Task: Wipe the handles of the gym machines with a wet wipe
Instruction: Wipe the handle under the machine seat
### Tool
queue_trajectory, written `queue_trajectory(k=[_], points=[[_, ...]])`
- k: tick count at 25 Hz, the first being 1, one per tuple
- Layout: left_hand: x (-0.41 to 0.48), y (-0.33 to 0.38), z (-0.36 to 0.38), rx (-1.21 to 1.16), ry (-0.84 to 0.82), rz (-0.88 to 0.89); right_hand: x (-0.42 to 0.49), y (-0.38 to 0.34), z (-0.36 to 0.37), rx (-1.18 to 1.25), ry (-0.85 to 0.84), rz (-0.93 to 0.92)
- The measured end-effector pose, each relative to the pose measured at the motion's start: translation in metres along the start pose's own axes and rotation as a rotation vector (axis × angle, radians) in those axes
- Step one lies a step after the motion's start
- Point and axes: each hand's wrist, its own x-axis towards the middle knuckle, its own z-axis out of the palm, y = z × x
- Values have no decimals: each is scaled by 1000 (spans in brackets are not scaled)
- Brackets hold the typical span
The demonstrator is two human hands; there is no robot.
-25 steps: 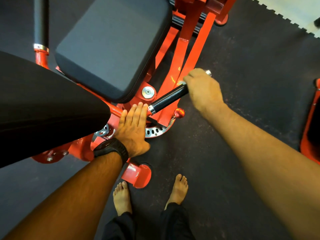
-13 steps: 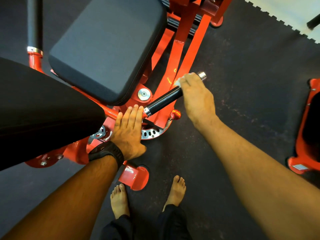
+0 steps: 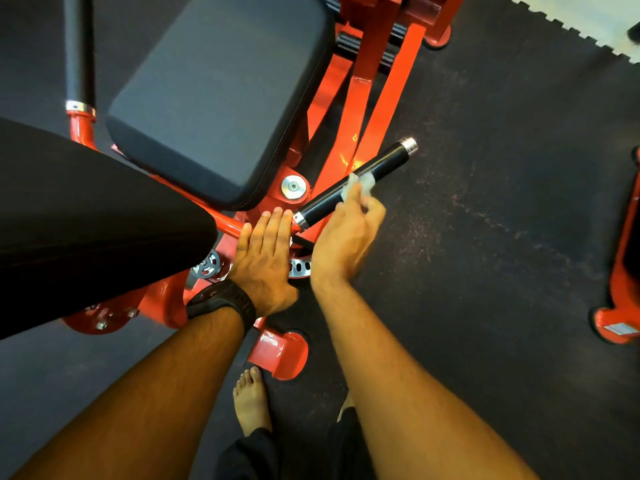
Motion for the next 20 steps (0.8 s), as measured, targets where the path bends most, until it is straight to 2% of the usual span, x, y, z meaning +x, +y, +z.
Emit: queue_trajectory(k=[4, 6, 9, 14, 17, 18, 20], points=[[1, -1, 2, -10, 25, 19, 1, 12, 26, 59, 122, 77], [2, -1, 2, 11, 9, 14, 3, 20, 34, 73, 100, 142], [1, -1, 3, 29, 12, 4, -5, 26, 28, 46, 19, 115], [1, -1, 3, 22, 4, -1, -8, 10, 17, 252, -95, 353], [3, 0, 2, 25, -26, -3, -6, 8, 12, 348, -101, 476], [2, 0, 3, 22, -26, -3, -10, 7, 11, 334, -99, 440], [2, 0, 4, 13, -8, -7, -19, 11, 10, 174, -85, 185]])
